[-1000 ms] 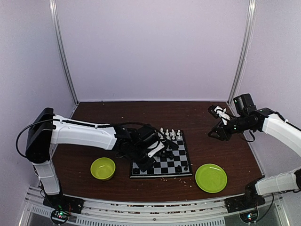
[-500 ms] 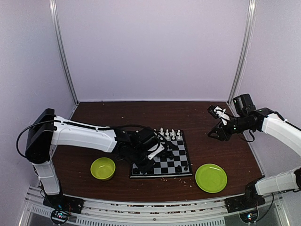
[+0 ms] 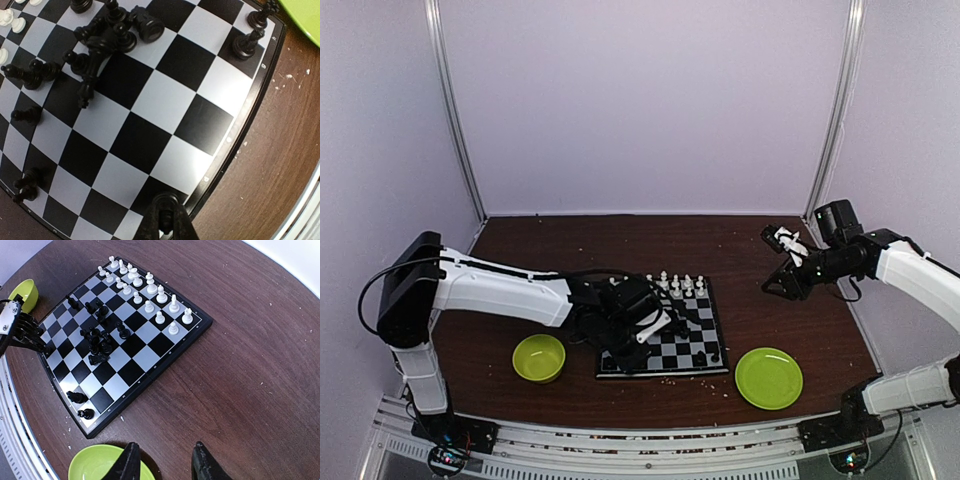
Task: Set up the chess pieces on the board
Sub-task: Place the bishop on f8.
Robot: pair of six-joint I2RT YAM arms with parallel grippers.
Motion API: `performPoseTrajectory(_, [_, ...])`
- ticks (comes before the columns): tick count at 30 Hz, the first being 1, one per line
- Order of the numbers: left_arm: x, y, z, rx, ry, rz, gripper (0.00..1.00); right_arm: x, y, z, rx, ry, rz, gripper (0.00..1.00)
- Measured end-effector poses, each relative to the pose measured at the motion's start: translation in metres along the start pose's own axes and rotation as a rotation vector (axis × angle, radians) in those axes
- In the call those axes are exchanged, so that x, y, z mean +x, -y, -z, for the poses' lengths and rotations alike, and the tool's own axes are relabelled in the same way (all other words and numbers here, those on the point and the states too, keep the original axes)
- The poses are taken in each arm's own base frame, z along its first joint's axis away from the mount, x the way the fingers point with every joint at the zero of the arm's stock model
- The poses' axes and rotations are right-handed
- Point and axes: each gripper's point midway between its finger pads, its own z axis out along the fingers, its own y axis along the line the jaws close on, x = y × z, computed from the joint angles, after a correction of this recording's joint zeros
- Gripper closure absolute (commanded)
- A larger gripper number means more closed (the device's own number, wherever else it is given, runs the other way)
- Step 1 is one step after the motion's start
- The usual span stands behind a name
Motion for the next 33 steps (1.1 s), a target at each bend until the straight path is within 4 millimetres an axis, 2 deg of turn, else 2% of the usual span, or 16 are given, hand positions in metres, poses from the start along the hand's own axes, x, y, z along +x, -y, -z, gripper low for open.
performPoseTrajectory(33, [0.0003, -0.0060, 0.0001, -0.039, 0.004, 0.020, 0.95, 0.0016, -0.0008, -0.0009, -0.006, -0.006, -0.002, 0.65])
